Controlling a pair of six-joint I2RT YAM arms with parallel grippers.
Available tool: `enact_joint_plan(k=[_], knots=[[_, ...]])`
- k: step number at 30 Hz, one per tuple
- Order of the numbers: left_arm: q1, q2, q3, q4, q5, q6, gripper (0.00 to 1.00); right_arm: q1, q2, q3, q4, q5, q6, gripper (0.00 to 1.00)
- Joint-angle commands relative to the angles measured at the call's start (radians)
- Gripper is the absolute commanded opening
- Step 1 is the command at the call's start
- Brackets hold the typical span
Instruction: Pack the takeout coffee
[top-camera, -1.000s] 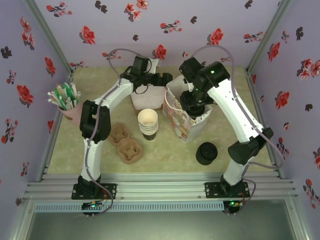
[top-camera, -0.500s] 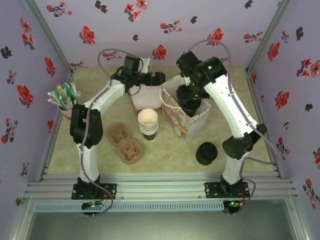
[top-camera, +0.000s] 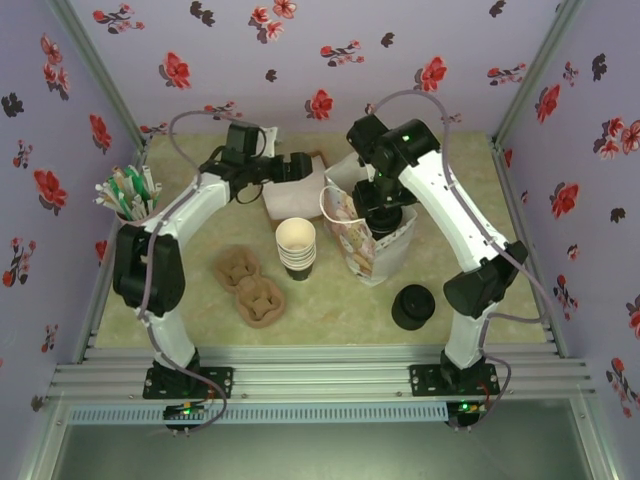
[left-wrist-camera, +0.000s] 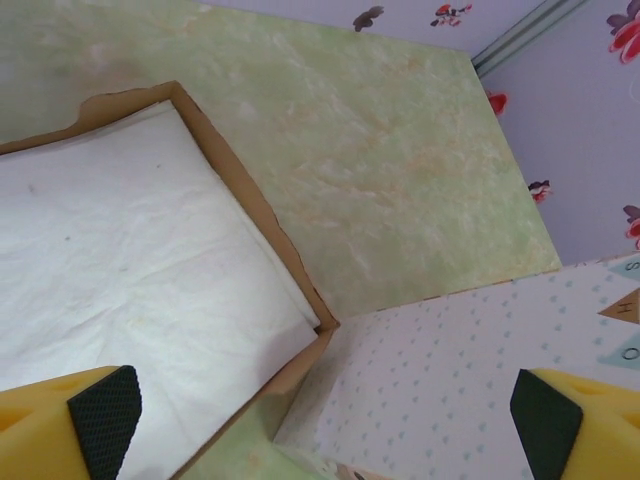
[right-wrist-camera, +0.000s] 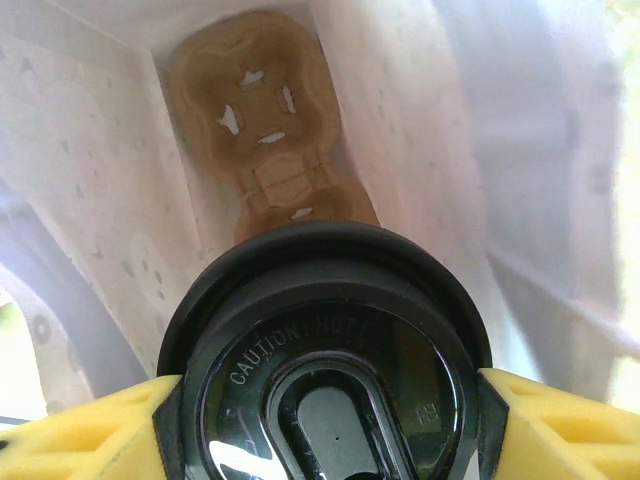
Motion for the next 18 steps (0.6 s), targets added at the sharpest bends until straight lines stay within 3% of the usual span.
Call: enact_joint_plan(k=[1,8,18], knots=[[-0.001,-0.099,-0.059,-0.003,-0.022,-0.020,0.95,-0.007,-0.030,-0.052,0.000,0.012,-0.010,0.69],[-0.037,-0.194,-0.162,-0.026,-0.041,-0.039,0.89,-0.012,-0.068,-0.068,0.031,-0.016,-0.010,0.69],[-0.108,-0.221,-0.169,-0.069,-0.064,-0.049,0.87,-0.035,-0.078,-0.021,0.024,-0.008,-0.014,0.69]])
